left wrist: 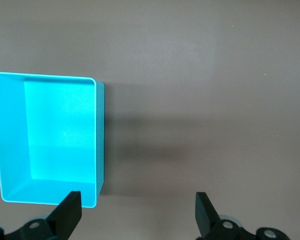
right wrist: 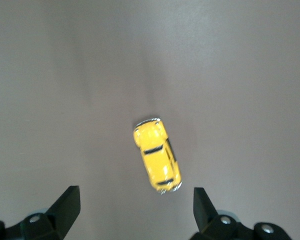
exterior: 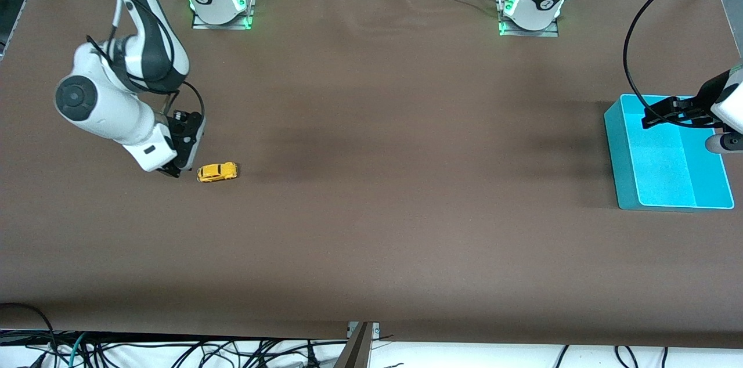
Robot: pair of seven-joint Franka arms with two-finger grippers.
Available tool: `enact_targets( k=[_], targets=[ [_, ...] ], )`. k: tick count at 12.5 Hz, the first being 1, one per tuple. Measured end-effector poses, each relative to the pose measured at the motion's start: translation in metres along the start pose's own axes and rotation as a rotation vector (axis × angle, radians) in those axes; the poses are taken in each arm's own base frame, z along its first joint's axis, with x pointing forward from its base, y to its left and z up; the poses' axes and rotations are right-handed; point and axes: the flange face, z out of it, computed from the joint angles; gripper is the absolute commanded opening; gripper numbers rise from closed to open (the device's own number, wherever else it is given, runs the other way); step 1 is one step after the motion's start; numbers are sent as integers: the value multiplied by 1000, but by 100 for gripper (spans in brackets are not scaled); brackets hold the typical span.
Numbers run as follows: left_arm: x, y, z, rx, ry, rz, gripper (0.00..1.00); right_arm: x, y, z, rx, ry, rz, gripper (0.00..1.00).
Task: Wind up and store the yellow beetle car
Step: 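Close the right gripper on the yellow car's body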
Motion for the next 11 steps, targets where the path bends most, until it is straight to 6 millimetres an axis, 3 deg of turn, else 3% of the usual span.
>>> enact_targets(
  k=[5, 7, 11],
  targets=[
    [0, 6, 0, -36, 1, 4, 100, -4, -2, 81, -65, 29, -134, 98],
    [0, 8, 0, -37, 1, 8, 100, -5, -5, 92, -69, 27, -150, 87],
    [0, 9, 0, -37, 1, 9, 100, -6, -7, 97, -90, 24, -169, 87]
  ],
)
